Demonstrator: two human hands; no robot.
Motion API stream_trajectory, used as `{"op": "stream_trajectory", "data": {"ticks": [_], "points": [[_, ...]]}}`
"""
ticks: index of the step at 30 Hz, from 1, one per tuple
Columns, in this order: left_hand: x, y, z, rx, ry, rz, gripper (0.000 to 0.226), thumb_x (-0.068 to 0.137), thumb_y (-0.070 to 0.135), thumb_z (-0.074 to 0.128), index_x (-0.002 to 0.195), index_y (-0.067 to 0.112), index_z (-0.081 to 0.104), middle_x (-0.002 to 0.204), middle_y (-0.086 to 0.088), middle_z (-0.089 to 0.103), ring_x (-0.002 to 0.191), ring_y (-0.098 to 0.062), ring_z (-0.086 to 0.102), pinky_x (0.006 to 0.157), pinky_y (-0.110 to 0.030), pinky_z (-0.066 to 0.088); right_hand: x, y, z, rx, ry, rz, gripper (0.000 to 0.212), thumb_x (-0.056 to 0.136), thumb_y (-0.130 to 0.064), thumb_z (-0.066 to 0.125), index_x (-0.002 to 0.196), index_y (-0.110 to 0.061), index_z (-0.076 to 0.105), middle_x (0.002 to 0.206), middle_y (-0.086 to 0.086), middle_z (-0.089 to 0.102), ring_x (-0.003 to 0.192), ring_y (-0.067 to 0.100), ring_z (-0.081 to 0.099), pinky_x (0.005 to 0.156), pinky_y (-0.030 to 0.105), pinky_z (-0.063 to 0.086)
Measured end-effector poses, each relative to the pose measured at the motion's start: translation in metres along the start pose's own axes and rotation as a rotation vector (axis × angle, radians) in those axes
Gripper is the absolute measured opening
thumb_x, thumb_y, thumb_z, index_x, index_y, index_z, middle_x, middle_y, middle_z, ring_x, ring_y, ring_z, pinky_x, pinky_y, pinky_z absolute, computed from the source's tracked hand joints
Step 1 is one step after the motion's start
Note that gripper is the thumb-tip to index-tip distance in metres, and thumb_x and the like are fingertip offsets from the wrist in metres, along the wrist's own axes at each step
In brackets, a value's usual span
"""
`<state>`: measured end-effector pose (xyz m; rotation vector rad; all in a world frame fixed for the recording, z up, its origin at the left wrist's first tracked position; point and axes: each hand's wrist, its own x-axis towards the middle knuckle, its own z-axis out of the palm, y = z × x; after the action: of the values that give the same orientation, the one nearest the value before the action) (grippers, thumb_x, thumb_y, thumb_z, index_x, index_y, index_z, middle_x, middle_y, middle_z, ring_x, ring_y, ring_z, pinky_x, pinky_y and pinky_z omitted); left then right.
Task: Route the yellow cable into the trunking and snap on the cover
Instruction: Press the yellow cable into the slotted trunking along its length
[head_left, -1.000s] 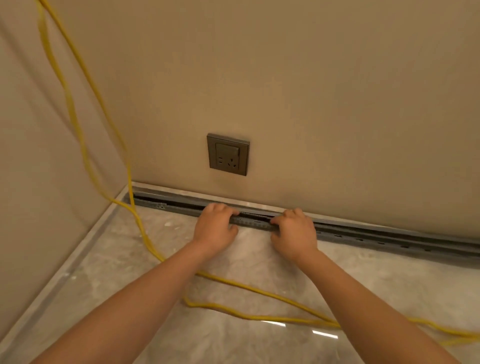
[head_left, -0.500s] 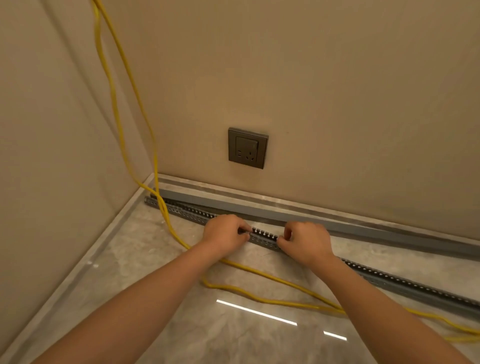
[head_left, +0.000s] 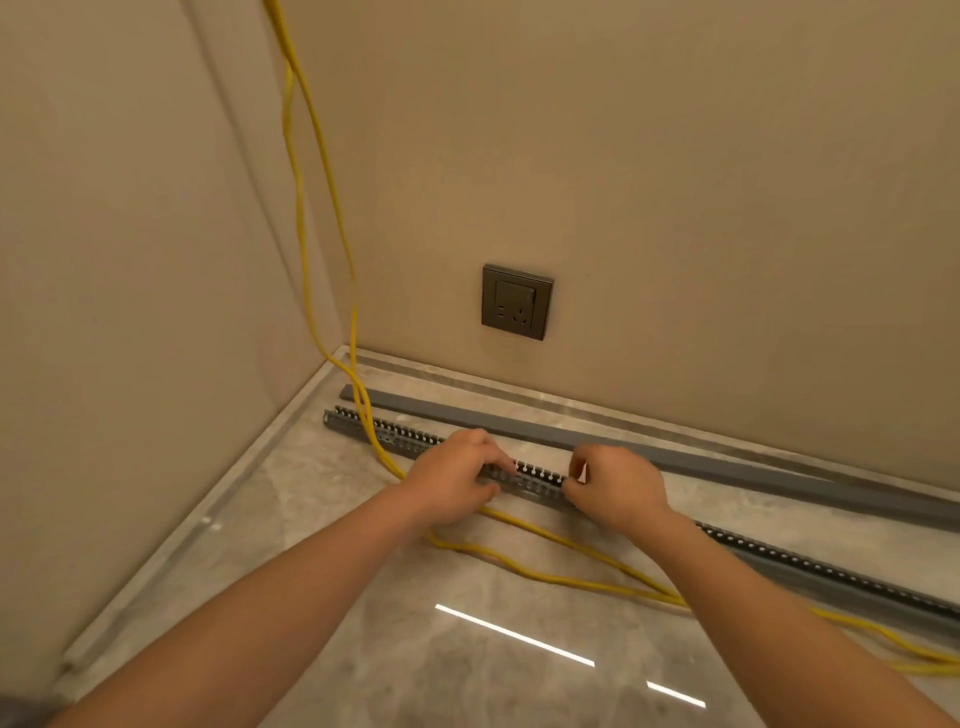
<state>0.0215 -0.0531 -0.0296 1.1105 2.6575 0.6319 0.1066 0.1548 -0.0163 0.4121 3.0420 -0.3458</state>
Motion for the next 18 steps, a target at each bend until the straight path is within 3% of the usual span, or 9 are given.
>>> {"op": "stream_trajectory", "data": {"ticks": [6,11,14,16,18], "points": [[-0.019,-0.010,-0.007,0.146,-0.046,-0.019,0.023,0.086,0.029,0.060,0.107,0.035,0.065,0.108,0.011,0.062,0.105,-0.012,0.057,0.084,-0.031,0.049,-0.013,-0.037,0.020,0.186,-0.148,-0.215,0.021,0.078,-0.041,0.057,0.096,-0.034,0.065,0.082,-0.014,0.062,0.080,0.012,0.060,0.065,0.029,0.050],[-0.035,-0.021,-0.003,0.249,-0.219,-0.027,0.067,0.072,0.056,0.066,0.132,0.032,0.050,0.128,0.006,0.056,0.116,-0.017,0.052,0.097,-0.034,0.045,-0.028,-0.054,0.036,0.057,-0.241,-0.279,0.071,0.059,-0.063,0.065,0.123,-0.034,0.053,0.110,-0.010,0.055,0.099,0.014,0.055,0.075,0.033,0.050],[-0.041,-0.025,0.002,0.280,-0.226,-0.024,0.078,0.065,0.061,0.068,0.133,0.033,0.045,0.126,0.007,0.052,0.116,-0.015,0.049,0.097,-0.031,0.042,-0.031,-0.060,0.038,-0.027,-0.260,-0.278,0.053,0.065,-0.052,0.068,0.111,-0.029,0.057,0.104,-0.004,0.056,0.095,0.018,0.054,0.073,0.034,0.049],[-0.044,-0.027,0.003,0.317,-0.204,-0.013,0.063,0.069,0.054,0.069,0.126,0.032,0.051,0.118,0.006,0.053,0.111,-0.016,0.050,0.088,-0.029,0.041,-0.031,-0.061,0.039,-0.044,-0.250,-0.282,0.029,0.078,-0.042,0.061,0.101,-0.025,0.060,0.097,-0.001,0.062,0.091,0.020,0.057,0.068,0.032,0.047],[-0.047,-0.028,0.003,0.346,-0.187,0.001,0.043,0.077,0.051,0.064,0.113,0.029,0.057,0.110,0.004,0.057,0.105,-0.018,0.052,0.080,-0.029,0.039,-0.034,-0.060,0.042,-0.070,-0.230,-0.307,0.020,0.086,-0.036,0.050,0.094,-0.020,0.060,0.096,0.003,0.063,0.089,0.023,0.056,0.065,0.032,0.041]]}}
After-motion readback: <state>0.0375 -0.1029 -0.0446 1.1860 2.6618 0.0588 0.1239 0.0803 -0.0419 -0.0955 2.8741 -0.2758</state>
